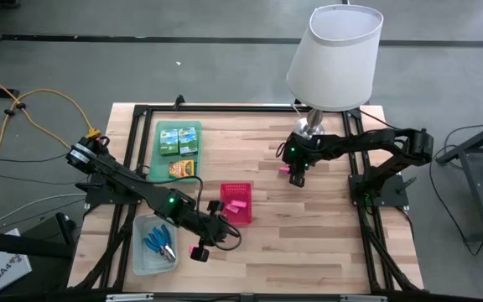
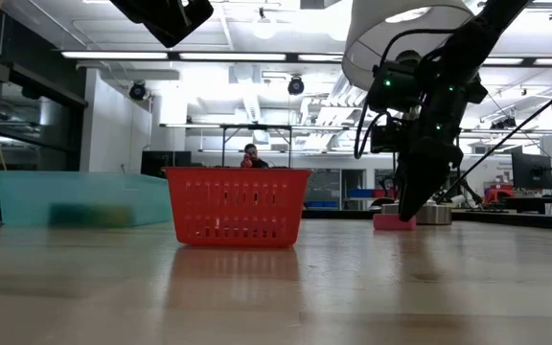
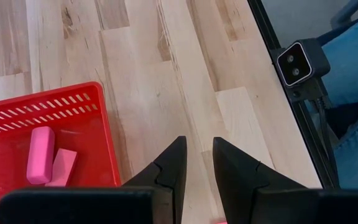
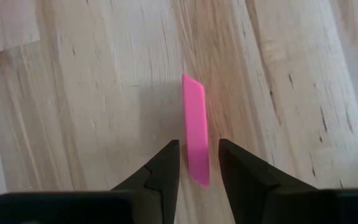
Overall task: Pick & Place School Supplies
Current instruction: Put the pink eraser into the red bin
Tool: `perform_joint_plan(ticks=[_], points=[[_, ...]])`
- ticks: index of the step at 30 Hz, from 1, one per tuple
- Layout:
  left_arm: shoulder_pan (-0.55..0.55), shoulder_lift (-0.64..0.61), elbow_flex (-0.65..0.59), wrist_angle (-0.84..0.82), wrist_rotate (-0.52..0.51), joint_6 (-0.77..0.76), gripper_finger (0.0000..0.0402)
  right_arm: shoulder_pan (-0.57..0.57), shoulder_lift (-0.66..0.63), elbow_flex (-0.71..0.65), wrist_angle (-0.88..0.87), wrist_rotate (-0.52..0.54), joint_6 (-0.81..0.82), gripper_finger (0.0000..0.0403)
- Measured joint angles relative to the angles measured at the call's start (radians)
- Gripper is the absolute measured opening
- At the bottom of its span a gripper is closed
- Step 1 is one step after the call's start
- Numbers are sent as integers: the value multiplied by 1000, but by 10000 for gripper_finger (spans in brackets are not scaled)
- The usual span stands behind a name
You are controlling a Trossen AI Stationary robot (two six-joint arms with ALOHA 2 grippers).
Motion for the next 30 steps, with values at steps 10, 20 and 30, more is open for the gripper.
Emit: perform_joint_plan(ticks=[10, 20, 30], points=[[0, 0, 0, 0, 0, 0, 74, 0, 0, 0, 0, 0, 0, 71], [0, 0, 0, 0, 0, 0, 74, 0, 0, 2, -6, 0, 4, 27], [0, 0, 0, 0, 0, 0, 74, 0, 0, 2, 0, -5, 45, 26]])
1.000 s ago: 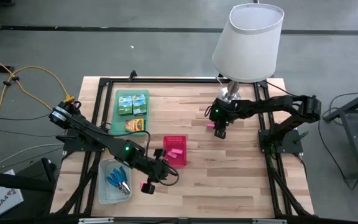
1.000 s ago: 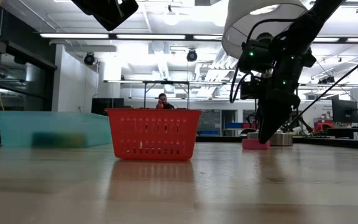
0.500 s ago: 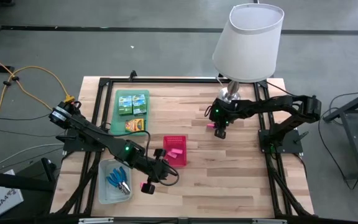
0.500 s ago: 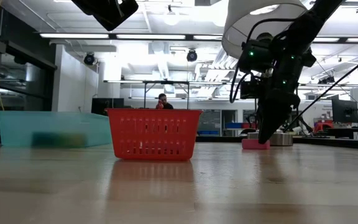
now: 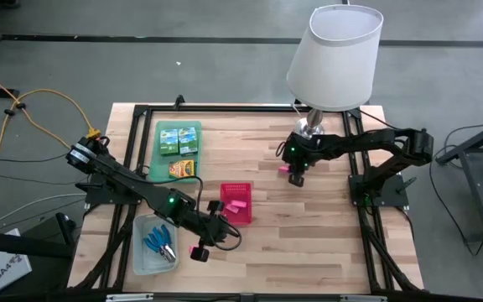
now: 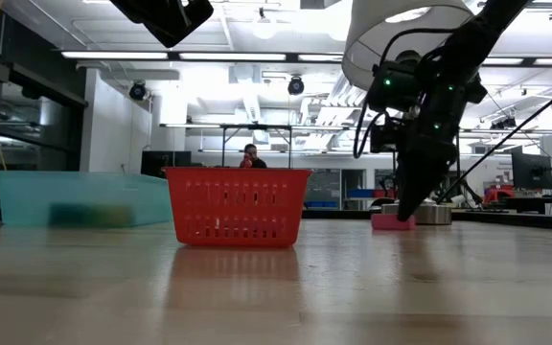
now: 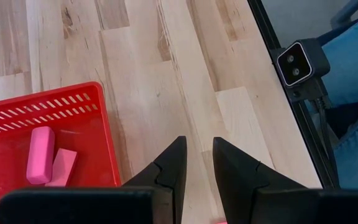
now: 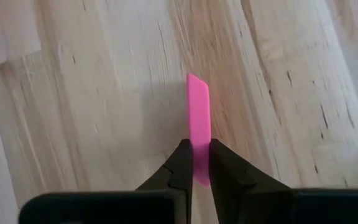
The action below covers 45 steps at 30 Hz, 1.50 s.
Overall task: Pick & Place School Supplies
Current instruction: Put the pink eraser into the red bin
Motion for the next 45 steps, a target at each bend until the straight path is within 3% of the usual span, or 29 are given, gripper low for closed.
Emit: perform_joint_plan(ticks=[17, 24, 36, 45], points=[[0, 0, 0, 0, 0, 0, 74, 198, 0, 196, 42, -13, 107, 25], [0, 0, 0, 0, 0, 0, 74, 285, 3, 228, 194, -45, 141, 25], [0, 0, -1, 4, 0, 0, 74, 344, 155, 231, 468, -126, 166, 25], [0, 0, -1, 4, 0, 0, 74, 352, 306, 340, 448, -149, 159, 25]])
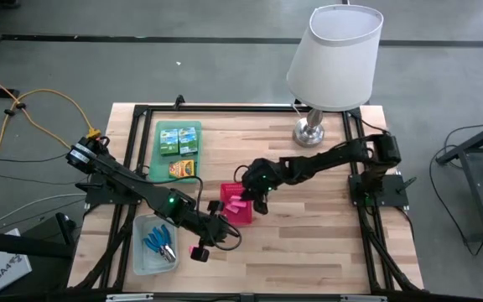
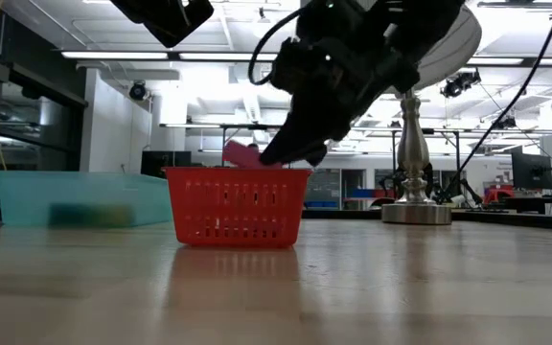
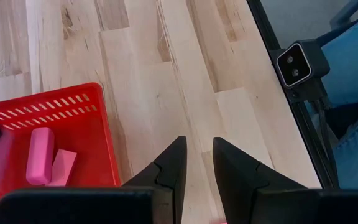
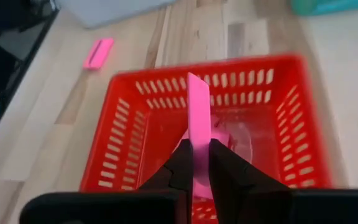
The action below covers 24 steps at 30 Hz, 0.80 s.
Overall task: Pick & Place School Supplies
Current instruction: Put the pink eraser into the red bin
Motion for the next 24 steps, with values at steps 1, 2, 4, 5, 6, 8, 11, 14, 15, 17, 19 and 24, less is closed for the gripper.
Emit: perform_joint_plan(ticks=[1, 2, 4, 5, 6, 8, 11, 14, 15, 17, 19, 24], points=[[0, 0, 0, 0, 0, 0, 74, 0, 14, 10, -7, -3, -1, 25], [0, 0, 0, 0, 0, 0, 74, 1, 25, 18, -7, 1, -2, 25], [0, 0, 0, 0, 0, 0, 74, 3, 28, 21, -8, 23, -4, 25], [0, 0, 0, 0, 0, 0, 74, 4, 27, 21, -6, 33, -11, 25], [0, 0, 0, 0, 0, 0, 74, 4, 27, 22, -6, 45, -20, 25], [0, 0, 0, 0, 0, 0, 74, 4, 27, 22, -8, 49, -24, 25], [0, 0, 0, -1, 0, 0, 74, 3, 27, 22, -13, 47, -24, 25], [0, 0, 0, -1, 0, 0, 74, 3, 27, 21, -36, 58, -28, 25], [0, 0, 0, -1, 0, 0, 74, 4, 27, 21, -40, 69, -28, 25], [0, 0, 0, 0, 0, 0, 74, 4, 27, 21, -47, 86, -28, 26], [0, 0, 0, -1, 0, 0, 74, 3, 27, 21, -49, 98, -29, 31], [0, 0, 0, -1, 0, 0, 74, 5, 27, 21, -49, 102, -48, 42]])
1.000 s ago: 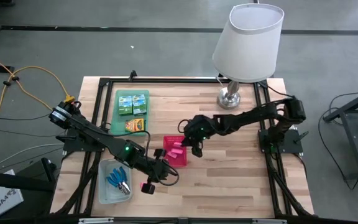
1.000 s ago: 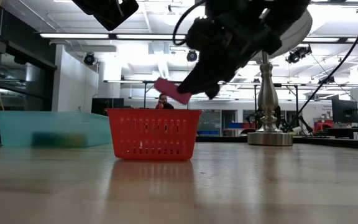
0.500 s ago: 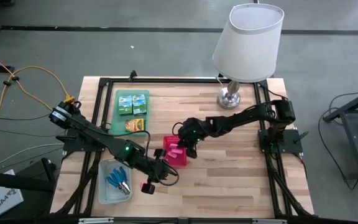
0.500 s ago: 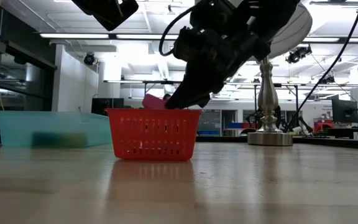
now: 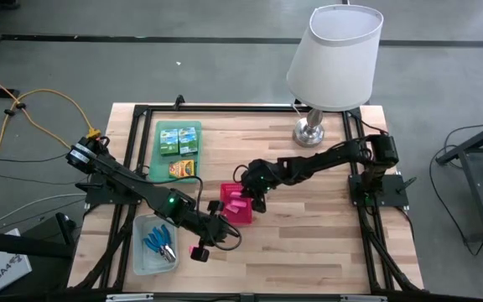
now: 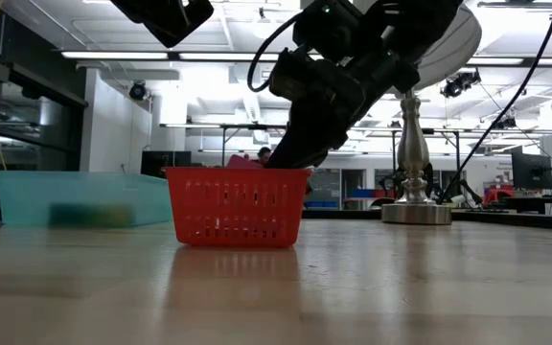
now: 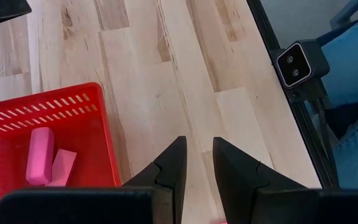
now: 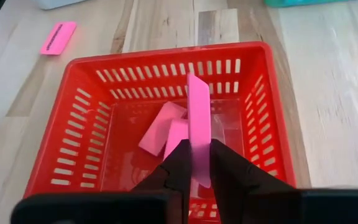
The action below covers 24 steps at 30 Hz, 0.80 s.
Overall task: Pick & Place School Supplies
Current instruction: Put the pink eraser into the red bin
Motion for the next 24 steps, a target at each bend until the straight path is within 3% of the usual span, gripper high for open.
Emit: perform_joint_plan(ticks=[24], points=[[0, 0, 2, 0, 0, 0, 74, 6, -1, -1, 5, 0, -63, 45]])
